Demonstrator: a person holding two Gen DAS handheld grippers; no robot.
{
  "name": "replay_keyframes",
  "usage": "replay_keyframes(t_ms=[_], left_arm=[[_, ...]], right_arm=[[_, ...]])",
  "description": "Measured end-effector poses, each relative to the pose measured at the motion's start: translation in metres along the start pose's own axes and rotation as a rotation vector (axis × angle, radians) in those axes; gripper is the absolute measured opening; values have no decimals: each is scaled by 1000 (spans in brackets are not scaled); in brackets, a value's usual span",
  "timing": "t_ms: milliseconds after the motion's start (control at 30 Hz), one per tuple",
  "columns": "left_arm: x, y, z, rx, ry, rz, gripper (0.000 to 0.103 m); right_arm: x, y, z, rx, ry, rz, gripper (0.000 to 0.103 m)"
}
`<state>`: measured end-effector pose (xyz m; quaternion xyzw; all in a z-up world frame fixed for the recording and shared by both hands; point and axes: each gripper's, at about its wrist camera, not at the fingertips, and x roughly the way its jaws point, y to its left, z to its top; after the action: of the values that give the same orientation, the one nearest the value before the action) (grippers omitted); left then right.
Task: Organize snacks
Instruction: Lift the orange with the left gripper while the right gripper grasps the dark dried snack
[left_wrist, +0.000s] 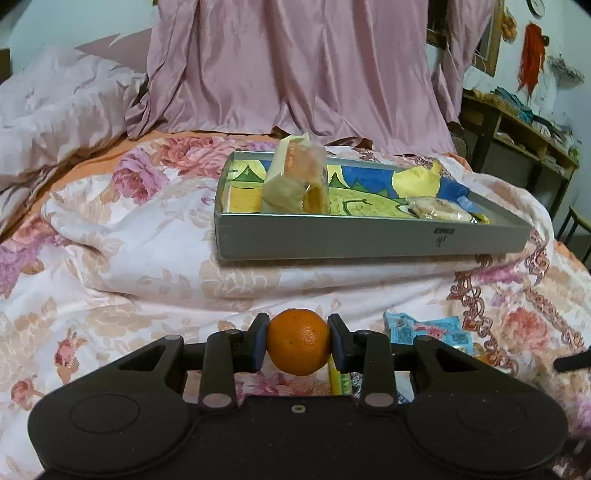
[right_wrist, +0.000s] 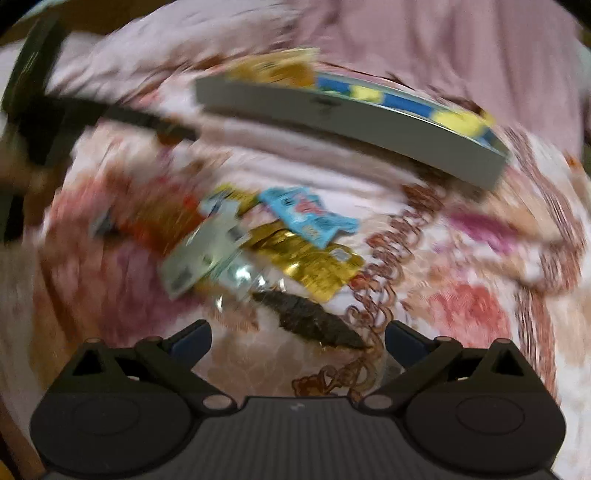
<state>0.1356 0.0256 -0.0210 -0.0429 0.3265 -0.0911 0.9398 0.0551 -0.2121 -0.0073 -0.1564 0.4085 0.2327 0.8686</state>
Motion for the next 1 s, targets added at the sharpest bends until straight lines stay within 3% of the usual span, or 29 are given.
replay_keyframes(t_ms=[100, 200, 433, 533, 567, 600, 767, 1000], left_arm=[[0, -3, -1, 9, 8, -7, 36], [-1, -4, -3, 16, 13, -9, 37], [4, -7, -2, 26, 27, -13, 37], [7, -12, -3, 40, 38, -12, 37], [7, -13, -3, 43, 38, -13, 37], [7, -13, -4, 47, 38, -12, 37], [6, -13, -4, 42, 38, -6, 37], [4, -14, -4, 45, 38, -6, 37]], right_arm=[[14, 0, 0, -79, 7, 8, 94], [30, -7, -1, -72, 54, 56, 87], [38, -24, -1, -62, 33, 92, 76], [33, -30, 0, -35, 27, 98, 62], [30, -32, 0, -28, 23, 102, 28], [28, -34, 0, -16, 24, 102, 17], [19, -33, 0, -2, 11, 131, 7], [22, -29, 0, 14, 18, 119, 8]])
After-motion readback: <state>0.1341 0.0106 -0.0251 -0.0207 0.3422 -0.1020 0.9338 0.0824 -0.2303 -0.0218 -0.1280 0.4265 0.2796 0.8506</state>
